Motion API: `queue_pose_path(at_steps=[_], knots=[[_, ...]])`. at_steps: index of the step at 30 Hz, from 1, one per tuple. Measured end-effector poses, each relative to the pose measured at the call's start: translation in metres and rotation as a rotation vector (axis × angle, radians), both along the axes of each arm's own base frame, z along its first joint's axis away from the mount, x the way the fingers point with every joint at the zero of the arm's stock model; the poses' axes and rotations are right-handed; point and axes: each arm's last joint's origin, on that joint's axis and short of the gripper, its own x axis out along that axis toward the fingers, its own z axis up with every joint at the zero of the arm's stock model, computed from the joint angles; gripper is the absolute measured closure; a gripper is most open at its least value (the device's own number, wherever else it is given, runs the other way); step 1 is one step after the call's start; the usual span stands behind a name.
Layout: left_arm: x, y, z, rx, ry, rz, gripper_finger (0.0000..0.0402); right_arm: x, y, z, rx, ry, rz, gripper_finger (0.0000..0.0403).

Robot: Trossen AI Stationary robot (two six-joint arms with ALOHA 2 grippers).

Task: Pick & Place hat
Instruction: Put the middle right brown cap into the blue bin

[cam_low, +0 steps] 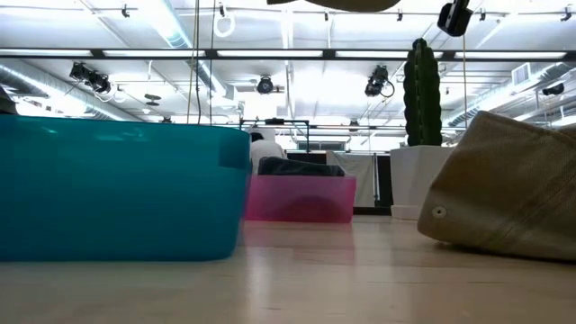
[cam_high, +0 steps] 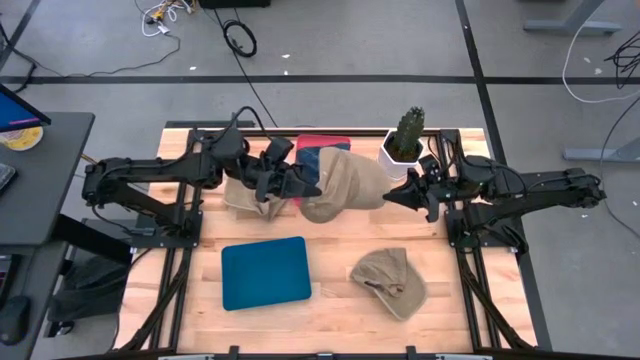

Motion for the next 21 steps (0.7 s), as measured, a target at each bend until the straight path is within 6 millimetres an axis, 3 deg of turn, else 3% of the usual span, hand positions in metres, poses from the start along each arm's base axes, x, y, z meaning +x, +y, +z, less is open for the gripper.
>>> queue_pose_path(at_steps=[4, 14, 21], knots=[[0.0, -0.001, 0.0, -0.004, 0.003, -0.008, 0.0397, 0.0, 0.001, 0.0, 0.027, 0.003, 0.038, 0.0325], [0.0, -0.014, -0.001, -0.019, 0.019, -0.051, 0.0397, -0.011, 0.003, -0.001, 0.039, 0.036, 0.127, 0.0134], [0.001, -0.028, -0.009, -0.018, 0.105, -0.02, 0.0397, -0.027, 0.002, -0.003, 0.048, 0.084, 0.118, 0.0066]])
